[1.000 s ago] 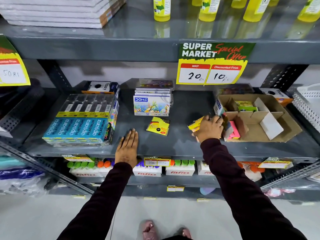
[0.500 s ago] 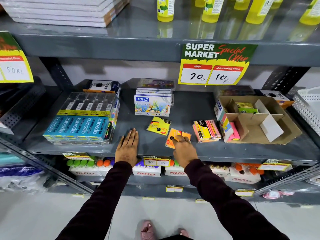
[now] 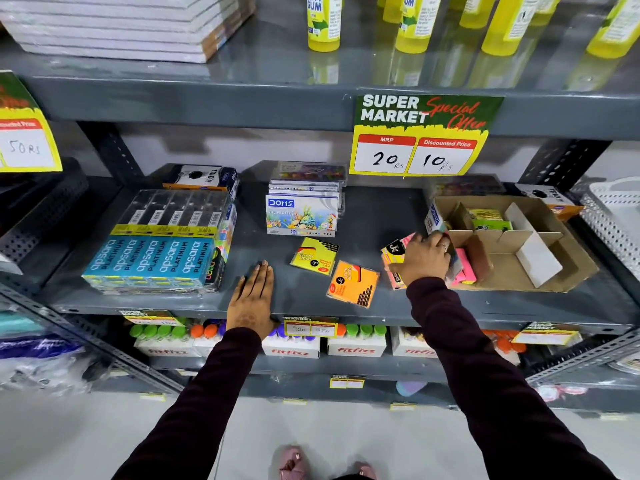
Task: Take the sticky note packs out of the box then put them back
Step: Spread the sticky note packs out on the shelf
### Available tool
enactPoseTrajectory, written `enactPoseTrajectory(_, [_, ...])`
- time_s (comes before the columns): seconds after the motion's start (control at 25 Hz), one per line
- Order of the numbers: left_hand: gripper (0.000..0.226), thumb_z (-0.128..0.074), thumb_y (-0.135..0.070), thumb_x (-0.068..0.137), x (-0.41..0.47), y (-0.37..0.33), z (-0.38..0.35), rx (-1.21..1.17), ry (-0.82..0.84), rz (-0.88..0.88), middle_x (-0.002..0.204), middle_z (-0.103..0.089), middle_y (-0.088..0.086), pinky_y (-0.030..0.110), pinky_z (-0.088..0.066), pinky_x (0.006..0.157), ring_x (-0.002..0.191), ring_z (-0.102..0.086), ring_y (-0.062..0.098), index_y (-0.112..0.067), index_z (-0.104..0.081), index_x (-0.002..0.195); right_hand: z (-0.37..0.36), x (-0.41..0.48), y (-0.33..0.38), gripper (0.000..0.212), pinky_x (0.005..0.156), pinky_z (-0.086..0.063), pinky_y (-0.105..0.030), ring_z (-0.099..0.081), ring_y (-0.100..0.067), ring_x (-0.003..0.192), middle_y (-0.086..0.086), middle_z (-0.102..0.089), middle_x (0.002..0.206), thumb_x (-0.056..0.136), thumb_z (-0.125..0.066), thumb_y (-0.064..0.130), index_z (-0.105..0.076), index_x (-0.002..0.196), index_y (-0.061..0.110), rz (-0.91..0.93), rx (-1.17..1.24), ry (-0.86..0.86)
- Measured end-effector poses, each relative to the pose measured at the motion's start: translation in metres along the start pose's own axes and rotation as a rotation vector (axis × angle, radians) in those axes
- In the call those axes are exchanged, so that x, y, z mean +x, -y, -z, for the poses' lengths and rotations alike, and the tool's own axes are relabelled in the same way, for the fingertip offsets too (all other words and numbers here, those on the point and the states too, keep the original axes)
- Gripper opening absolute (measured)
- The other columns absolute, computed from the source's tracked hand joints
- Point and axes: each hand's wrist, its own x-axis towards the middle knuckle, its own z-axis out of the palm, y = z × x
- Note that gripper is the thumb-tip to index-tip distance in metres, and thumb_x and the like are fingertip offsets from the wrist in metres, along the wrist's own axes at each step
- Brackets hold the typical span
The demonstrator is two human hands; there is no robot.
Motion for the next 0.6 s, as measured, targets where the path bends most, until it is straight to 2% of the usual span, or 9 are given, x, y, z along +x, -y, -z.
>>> enactPoseTrajectory(0.16, [0.099, -0.057, -0.044, 0.085, -0.001, -0.001, -0.001, -0.014, -0.034, -0.003, 0.161, 0.008, 0.008, 0.037, 0.002, 0.120, 0.149, 0.004, 0.022, -0.008, 0.012, 0.147, 0.001, 0.000, 0.018, 0.026, 0.088, -0.052, -0.038, -0.062, -0.035, 0.105, -0.021, -0.058, 0.119, 0.090, -0.058, 0.013, -0.058, 0.115, 0.006, 0.222, 0.085, -0.055])
enactPoseTrajectory(0.32, [0.099, -0.059, -0.043, 0.084, -0.001, 0.000, 0.000, 0.002, -0.055, 0.001, 0.161, 0.003, 0.006, 0.036, -0.002, 0.121, 0.149, 0.001, 0.021, -0.009, 0.009, 0.147, 0.005, 0.007, 0.047, 0.030, 0.079, -0.054, -0.038, -0.063, -0.038, 0.098, -0.018, -0.057, 0.120, 0.090, -0.056, 0.002, -0.059, 0.117, 0.015, 0.341, 0.246, -0.148])
enactPoseTrajectory(0.48, [0.098, -0.060, -0.037, 0.085, -0.001, 0.000, -0.001, 0.008, -0.052, 0.002, 0.161, 0.003, 0.006, 0.037, -0.002, 0.121, 0.149, 0.001, 0.022, -0.009, 0.010, 0.147, -0.011, 0.008, 0.060, 0.044, 0.079, -0.057, -0.041, -0.068, -0.038, 0.098, -0.020, -0.069, 0.107, 0.090, -0.051, -0.006, -0.055, 0.126, 0.018, 0.478, -0.004, -0.018])
enactPoseTrajectory(0.6, [0.101, -0.064, -0.040, 0.081, -0.001, -0.001, -0.001, -0.029, -0.058, 0.006, 0.161, -0.001, 0.007, 0.038, -0.004, 0.121, 0.149, -0.002, 0.023, -0.009, 0.005, 0.147, -0.028, 0.001, 0.058, 0.034, 0.078, -0.057, -0.040, -0.069, -0.036, 0.095, -0.016, -0.072, 0.103, 0.091, -0.049, -0.002, -0.061, 0.118, 0.014, 0.489, -0.066, 0.022])
